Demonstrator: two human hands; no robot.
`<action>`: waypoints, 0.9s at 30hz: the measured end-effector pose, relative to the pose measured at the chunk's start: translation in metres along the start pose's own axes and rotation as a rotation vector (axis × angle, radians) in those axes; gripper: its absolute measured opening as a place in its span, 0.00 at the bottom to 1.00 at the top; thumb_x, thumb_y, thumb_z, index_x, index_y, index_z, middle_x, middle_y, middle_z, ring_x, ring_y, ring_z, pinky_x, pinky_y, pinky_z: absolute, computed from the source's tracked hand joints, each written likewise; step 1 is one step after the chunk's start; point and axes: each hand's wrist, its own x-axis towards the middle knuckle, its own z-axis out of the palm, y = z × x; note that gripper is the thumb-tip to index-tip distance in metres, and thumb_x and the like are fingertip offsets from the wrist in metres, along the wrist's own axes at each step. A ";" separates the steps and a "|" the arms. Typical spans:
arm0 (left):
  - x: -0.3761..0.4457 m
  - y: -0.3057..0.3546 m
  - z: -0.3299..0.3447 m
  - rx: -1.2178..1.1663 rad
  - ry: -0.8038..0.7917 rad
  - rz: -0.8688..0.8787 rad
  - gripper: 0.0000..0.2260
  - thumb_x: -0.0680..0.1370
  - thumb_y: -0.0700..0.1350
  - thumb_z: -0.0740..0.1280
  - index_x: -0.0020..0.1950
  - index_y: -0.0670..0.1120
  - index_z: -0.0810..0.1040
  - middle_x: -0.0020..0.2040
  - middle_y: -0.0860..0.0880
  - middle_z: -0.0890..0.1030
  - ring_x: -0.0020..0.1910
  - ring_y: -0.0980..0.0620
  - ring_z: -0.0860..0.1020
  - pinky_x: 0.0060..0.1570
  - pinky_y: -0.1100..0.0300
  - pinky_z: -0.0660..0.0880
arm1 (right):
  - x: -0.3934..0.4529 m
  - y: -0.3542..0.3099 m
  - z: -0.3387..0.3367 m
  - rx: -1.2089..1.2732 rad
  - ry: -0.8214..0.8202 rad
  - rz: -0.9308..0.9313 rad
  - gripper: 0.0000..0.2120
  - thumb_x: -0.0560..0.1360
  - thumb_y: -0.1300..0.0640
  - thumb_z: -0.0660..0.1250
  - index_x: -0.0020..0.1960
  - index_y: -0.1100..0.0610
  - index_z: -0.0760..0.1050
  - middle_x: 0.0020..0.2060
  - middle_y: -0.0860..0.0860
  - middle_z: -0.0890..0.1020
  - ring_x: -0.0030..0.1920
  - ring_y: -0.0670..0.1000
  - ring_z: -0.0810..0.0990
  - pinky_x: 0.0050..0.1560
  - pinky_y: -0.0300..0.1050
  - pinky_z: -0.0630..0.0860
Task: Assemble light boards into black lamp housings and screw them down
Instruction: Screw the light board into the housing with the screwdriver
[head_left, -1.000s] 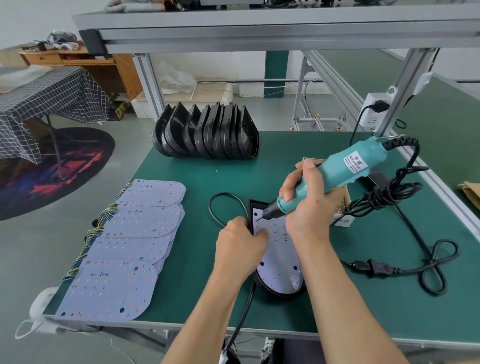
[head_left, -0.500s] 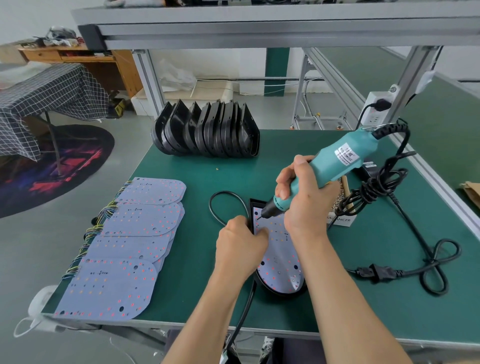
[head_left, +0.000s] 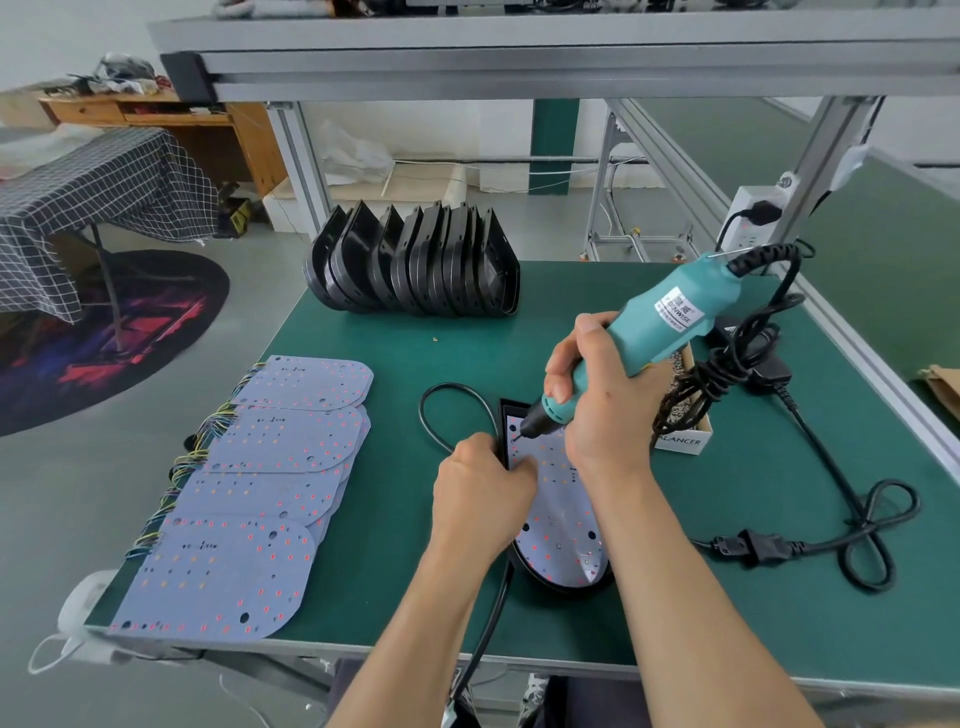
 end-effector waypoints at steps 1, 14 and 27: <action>0.000 0.000 0.000 -0.003 -0.002 0.000 0.15 0.75 0.50 0.70 0.36 0.45 0.67 0.30 0.51 0.72 0.30 0.49 0.69 0.29 0.58 0.63 | 0.000 0.000 0.001 0.001 -0.006 -0.005 0.12 0.76 0.59 0.67 0.36 0.46 0.77 0.26 0.53 0.77 0.21 0.52 0.67 0.28 0.40 0.67; -0.001 -0.002 -0.007 0.000 -0.048 -0.039 0.18 0.76 0.53 0.71 0.36 0.45 0.66 0.31 0.50 0.71 0.31 0.48 0.68 0.29 0.58 0.65 | 0.010 -0.040 -0.014 0.108 0.010 -0.033 0.05 0.75 0.55 0.69 0.42 0.54 0.77 0.29 0.56 0.79 0.22 0.53 0.68 0.32 0.43 0.69; 0.023 0.055 -0.022 0.053 0.156 0.524 0.04 0.78 0.47 0.72 0.43 0.50 0.82 0.36 0.57 0.81 0.43 0.54 0.78 0.44 0.58 0.73 | -0.048 -0.039 -0.129 0.320 0.234 0.221 0.13 0.81 0.52 0.59 0.41 0.52 0.76 0.28 0.48 0.73 0.24 0.45 0.64 0.28 0.39 0.67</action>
